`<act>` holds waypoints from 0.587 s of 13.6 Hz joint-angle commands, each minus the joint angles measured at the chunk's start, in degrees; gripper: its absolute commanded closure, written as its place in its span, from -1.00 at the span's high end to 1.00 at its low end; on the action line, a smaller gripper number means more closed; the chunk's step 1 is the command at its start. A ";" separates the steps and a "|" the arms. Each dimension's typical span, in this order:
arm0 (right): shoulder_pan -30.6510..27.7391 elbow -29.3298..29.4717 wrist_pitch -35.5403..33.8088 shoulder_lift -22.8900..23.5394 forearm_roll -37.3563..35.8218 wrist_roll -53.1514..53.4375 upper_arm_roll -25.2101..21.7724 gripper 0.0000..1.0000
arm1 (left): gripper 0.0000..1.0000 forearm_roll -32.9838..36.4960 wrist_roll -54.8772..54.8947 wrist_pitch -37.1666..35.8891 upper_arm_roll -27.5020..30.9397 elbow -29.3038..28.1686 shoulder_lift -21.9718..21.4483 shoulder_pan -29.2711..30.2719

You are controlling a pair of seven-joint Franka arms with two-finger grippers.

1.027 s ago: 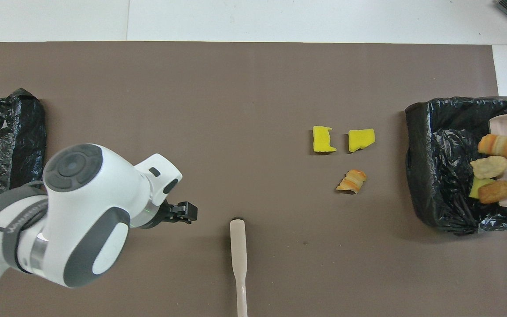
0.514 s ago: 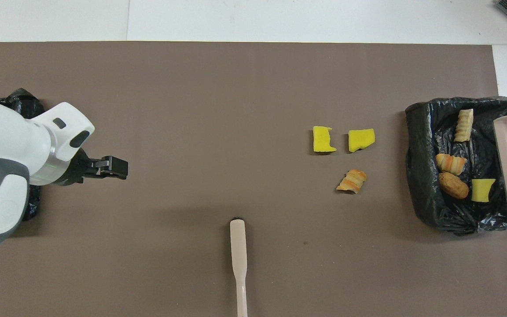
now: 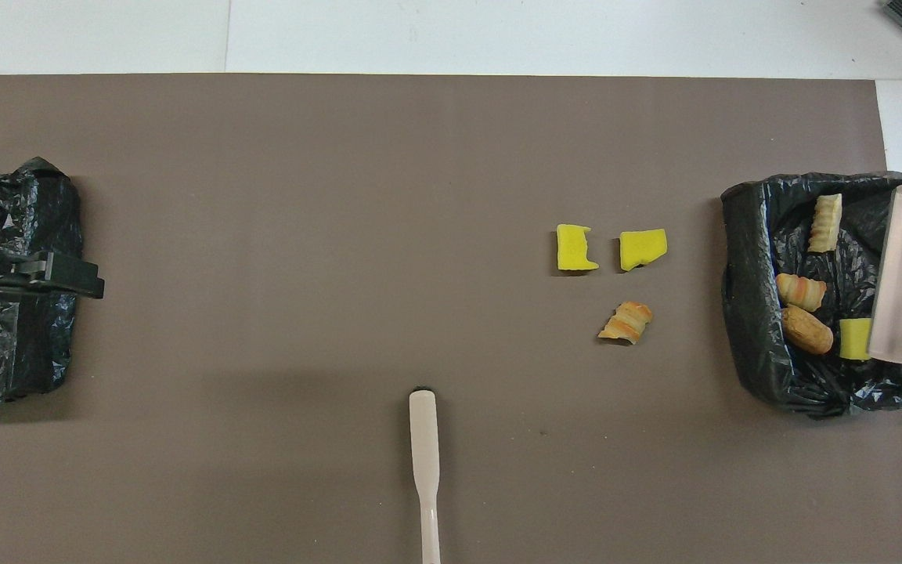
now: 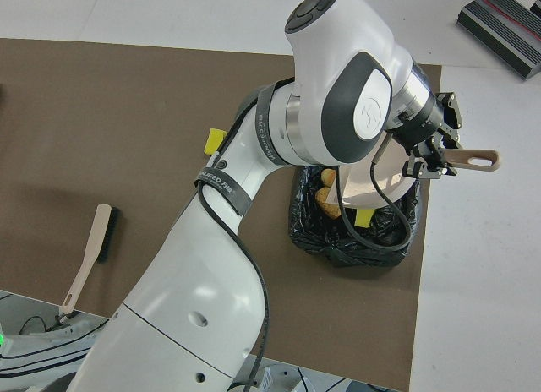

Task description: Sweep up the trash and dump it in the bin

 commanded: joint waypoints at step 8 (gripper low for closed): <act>29.10 5.18 -13.13 7.97 30.26 79.66 0.49 -1.00 | 1.00 2.05 -0.27 -2.06 -1.01 6.57 3.08 -0.77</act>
